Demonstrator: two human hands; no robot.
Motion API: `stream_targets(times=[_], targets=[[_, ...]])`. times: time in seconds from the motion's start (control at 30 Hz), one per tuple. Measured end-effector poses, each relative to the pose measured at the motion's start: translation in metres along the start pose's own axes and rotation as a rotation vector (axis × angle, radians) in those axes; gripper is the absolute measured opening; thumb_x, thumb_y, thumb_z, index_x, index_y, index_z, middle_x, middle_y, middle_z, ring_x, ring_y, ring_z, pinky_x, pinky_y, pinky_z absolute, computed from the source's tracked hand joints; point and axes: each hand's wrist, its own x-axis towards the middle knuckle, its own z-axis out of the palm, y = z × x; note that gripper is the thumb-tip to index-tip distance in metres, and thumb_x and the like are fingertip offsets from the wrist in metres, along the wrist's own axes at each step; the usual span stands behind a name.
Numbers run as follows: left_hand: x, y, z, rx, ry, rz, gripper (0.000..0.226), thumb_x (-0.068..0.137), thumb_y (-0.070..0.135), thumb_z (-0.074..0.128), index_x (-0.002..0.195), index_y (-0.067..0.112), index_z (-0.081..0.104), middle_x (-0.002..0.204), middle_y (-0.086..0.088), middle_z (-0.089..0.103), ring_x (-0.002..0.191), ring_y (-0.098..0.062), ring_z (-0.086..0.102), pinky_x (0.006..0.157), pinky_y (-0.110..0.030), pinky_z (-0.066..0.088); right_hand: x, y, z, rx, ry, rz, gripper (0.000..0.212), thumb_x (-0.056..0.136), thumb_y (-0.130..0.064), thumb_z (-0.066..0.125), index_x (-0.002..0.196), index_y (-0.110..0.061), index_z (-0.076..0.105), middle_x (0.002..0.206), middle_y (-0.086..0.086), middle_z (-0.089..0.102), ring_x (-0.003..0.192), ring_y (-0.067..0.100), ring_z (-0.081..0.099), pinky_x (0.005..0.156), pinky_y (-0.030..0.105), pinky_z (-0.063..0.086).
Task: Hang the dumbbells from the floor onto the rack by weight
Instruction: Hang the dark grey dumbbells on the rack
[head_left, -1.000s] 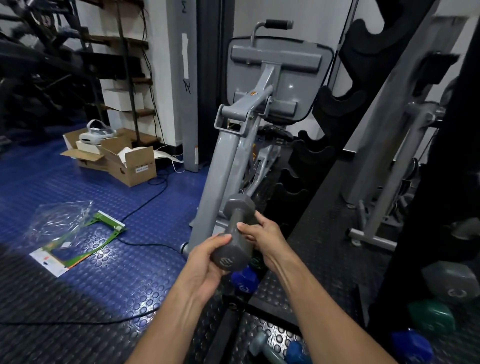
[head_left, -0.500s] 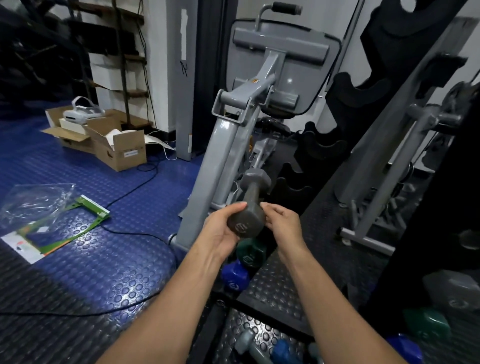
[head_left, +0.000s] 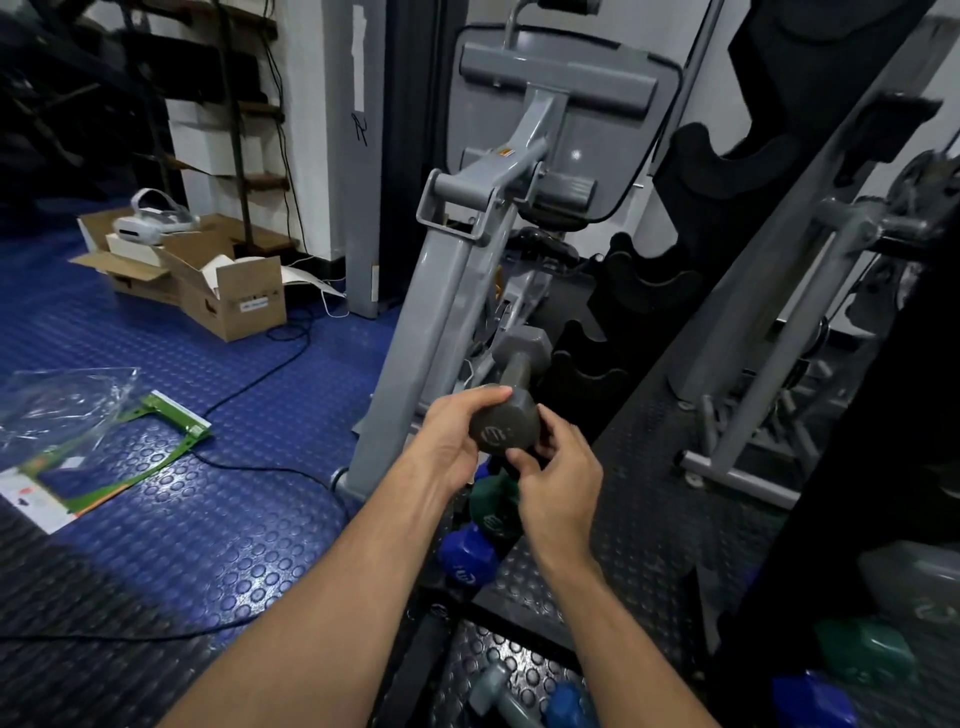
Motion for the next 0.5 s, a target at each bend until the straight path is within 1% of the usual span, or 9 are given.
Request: stream_targets(times=[0.1,0.13,0.17,0.2,0.23,0.3,0.33,0.4,0.5], targets=[[0.005,-0.003,0.007,0.071,-0.046,-0.003,0.007,0.085,0.004,0.072,0.09,0.0,0.074,0.081,-0.016,0.072,0.071,-0.025,0.067,0.066,-0.031,0.054,-0.002,0.002,0.0,-0.017,0.089,0.024,0.051,0.078,-0.002,0.085,0.124,-0.013,0.067,0.121,-0.005,0.061,0.101,0.008,0.067,0.091,0.025,0.059],[0.007,-0.005,0.008,0.106,-0.071,0.013,0.003,0.087,0.004,0.071,0.086,0.003,0.073,0.075,-0.012,0.072,0.066,-0.022,0.066,0.061,-0.028,0.054,-0.003,0.004,-0.001,-0.041,0.1,0.012,0.047,0.078,-0.004,0.086,0.12,-0.012,0.067,0.119,-0.004,0.061,0.098,0.009,0.067,0.089,0.026,0.06],[0.009,-0.005,0.009,0.149,-0.092,0.031,0.005,0.089,0.004,0.07,0.085,0.004,0.073,0.073,-0.01,0.072,0.065,-0.019,0.067,0.059,-0.026,0.054,-0.004,0.005,-0.002,-0.071,0.103,-0.001,0.045,0.077,-0.006,0.086,0.118,-0.011,0.068,0.116,-0.004,0.061,0.096,0.009,0.066,0.087,0.026,0.059],[0.009,-0.004,0.008,0.191,-0.115,0.042,0.006,0.091,0.007,0.069,0.087,0.004,0.073,0.075,-0.01,0.073,0.067,-0.018,0.068,0.06,-0.025,0.055,-0.004,0.007,-0.002,-0.099,0.103,-0.005,0.043,0.077,-0.007,0.087,0.116,-0.01,0.068,0.115,-0.003,0.061,0.095,0.01,0.065,0.087,0.026,0.058],[0.009,-0.003,0.006,0.239,-0.138,0.048,0.011,0.093,0.013,0.07,0.093,0.003,0.074,0.082,-0.012,0.074,0.073,-0.02,0.069,0.066,-0.026,0.056,-0.004,0.007,-0.003,-0.115,0.094,-0.004,0.042,0.078,-0.009,0.087,0.116,-0.009,0.068,0.114,-0.003,0.061,0.094,0.01,0.064,0.087,0.025,0.057],[0.01,0.0,0.001,0.353,-0.183,0.056,0.034,0.096,0.031,0.068,0.108,0.0,0.074,0.102,-0.017,0.076,0.09,-0.023,0.07,0.082,-0.032,0.054,-0.004,0.004,-0.005,-0.133,0.068,0.001,0.043,0.081,-0.012,0.085,0.119,-0.01,0.066,0.116,-0.005,0.059,0.095,0.008,0.063,0.088,0.024,0.056],[0.01,0.001,-0.002,0.398,-0.196,0.047,0.042,0.097,0.038,0.066,0.114,0.001,0.073,0.11,-0.017,0.076,0.095,-0.023,0.07,0.085,-0.033,0.053,-0.003,0.003,-0.006,-0.143,0.059,0.002,0.043,0.081,-0.014,0.085,0.12,-0.011,0.066,0.116,-0.006,0.059,0.095,0.007,0.062,0.088,0.025,0.056],[0.009,0.001,-0.005,0.435,-0.191,0.034,0.048,0.099,0.044,0.061,0.121,0.003,0.072,0.115,-0.016,0.075,0.098,-0.022,0.07,0.082,-0.03,0.052,-0.002,0.0,-0.008,-0.144,0.052,0.021,0.044,0.082,-0.019,0.086,0.12,-0.012,0.066,0.116,-0.007,0.059,0.095,0.007,0.063,0.088,0.025,0.056],[0.009,-0.001,-0.004,0.499,-0.206,0.06,0.045,0.099,0.043,0.06,0.12,0.005,0.071,0.114,-0.015,0.075,0.106,-0.026,0.07,0.088,-0.033,0.053,-0.001,-0.001,-0.01,-0.141,0.045,0.085,0.041,0.079,-0.038,0.087,0.108,-0.016,0.067,0.105,-0.007,0.061,0.085,0.005,0.064,0.078,0.024,0.056]])
